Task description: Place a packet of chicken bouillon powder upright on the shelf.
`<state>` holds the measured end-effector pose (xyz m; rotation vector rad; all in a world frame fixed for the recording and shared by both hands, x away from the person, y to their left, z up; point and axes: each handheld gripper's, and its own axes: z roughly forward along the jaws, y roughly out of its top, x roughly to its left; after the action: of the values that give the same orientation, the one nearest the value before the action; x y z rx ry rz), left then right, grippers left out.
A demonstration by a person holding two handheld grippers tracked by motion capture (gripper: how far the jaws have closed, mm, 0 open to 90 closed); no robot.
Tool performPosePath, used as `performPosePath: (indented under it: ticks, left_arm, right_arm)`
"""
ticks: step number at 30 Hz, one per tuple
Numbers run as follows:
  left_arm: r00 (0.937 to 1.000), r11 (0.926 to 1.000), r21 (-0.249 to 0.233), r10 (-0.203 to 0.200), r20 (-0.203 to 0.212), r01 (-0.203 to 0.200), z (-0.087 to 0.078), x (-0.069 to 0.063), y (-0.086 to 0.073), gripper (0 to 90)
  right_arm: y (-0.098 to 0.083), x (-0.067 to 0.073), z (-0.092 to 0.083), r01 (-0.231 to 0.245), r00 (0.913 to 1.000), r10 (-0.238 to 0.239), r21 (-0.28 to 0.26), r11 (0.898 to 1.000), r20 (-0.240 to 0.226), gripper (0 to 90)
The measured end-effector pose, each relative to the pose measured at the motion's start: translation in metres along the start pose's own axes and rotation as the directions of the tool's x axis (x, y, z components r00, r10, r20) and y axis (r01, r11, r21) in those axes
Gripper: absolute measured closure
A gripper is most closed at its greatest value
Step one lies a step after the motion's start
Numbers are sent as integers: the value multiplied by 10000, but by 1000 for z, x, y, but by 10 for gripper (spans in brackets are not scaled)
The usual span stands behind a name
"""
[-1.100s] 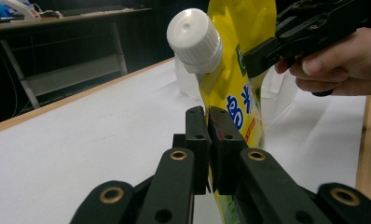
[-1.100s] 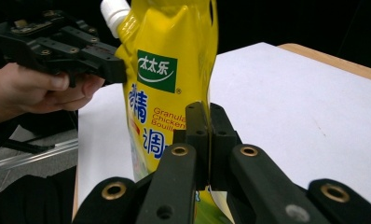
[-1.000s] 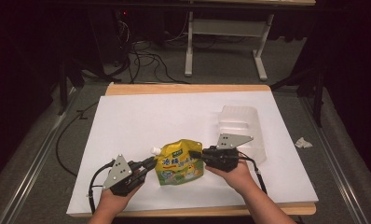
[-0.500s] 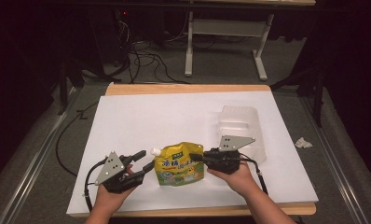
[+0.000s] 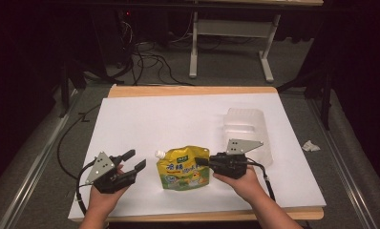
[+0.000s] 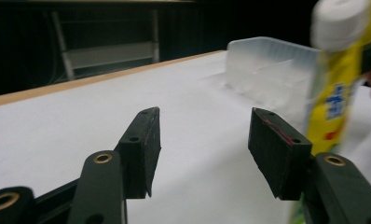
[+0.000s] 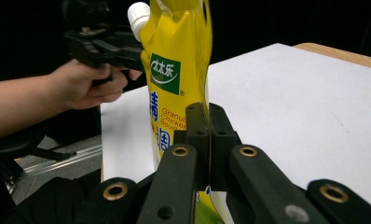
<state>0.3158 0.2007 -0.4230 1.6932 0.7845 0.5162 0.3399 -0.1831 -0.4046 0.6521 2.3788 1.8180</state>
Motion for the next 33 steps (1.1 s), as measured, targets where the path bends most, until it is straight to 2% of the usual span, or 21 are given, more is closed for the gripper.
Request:
performPosePath:
  ticks: [3,7,10,13,19,28,33]
  left_arm:
    - [9986,9992,227,-333,-410,343,1,10,-6,426]
    - [9945,9965,116,-815,-653,825,-1,19,-9,413]
    - [9931,9969,176,-748,-906,767,-2,20,-9,401]
    - [9915,9969,498,-544,-1183,607,1,21,-11,388]
    - [9904,9941,844,-577,-1259,687,5,22,-13,350]
    - [9887,9877,1482,-269,-1473,489,11,23,-17,320]
    - [9869,9897,1372,-180,-1605,404,12,21,-16,261]
  right_arm:
    - [1,3,0,31,10000,-32,-46,10000,-69,900]
    - [4,9,-2,275,9996,-275,-171,9995,-14,900]
    - [6,11,-3,373,9993,-372,-315,9988,36,900]
    - [8,12,-5,548,9985,-544,-411,9977,108,900]
    - [11,15,-10,770,9966,-749,-617,9951,354,900]
    - [17,14,-23,891,9942,-824,-1004,9909,689,900]
    - [21,11,-33,868,9931,-756,-1283,9879,896,900]
